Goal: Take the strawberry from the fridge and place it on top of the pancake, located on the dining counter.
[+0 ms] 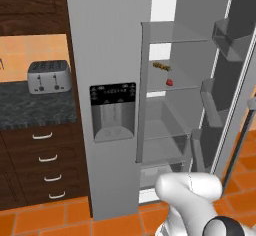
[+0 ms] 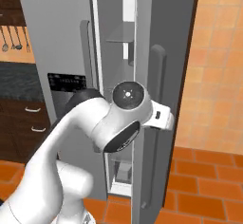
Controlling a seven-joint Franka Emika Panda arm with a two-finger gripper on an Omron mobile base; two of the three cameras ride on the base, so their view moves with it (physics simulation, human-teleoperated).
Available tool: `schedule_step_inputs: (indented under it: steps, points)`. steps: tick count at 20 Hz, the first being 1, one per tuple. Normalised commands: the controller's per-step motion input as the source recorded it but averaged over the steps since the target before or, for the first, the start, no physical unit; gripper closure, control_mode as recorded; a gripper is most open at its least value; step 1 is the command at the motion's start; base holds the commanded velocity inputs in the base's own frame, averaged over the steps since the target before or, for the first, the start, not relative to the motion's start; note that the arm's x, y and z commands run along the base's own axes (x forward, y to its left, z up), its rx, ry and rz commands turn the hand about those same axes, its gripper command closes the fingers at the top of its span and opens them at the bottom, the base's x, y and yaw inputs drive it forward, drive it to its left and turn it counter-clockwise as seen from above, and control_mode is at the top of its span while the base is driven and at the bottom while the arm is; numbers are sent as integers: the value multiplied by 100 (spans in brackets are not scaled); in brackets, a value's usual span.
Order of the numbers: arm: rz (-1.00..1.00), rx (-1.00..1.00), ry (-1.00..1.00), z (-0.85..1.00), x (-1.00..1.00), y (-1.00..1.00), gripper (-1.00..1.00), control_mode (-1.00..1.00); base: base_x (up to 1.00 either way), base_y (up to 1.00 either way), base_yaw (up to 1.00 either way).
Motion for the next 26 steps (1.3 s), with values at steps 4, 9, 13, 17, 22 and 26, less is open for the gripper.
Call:
schedule_step_inputs:
  steps: [4,9,13,17,22,26]
  points:
    - [0,-54,-4,6,-89,100,-100,-100,0,0,0]
    - [0,-66,27,-21,28,100,-100,-100,0,0,0]
    - [0,-51,26,-33,100,94,-100,-100,0,0,0]
    - [-1,-41,31,-30,100,52,-100,-100,0,0,0]
    - [-8,-13,27,-57,100,-21,-100,-100,0,0,0]
    - [-6,-4,21,-45,100,-54,-100,-100,0,0,0]
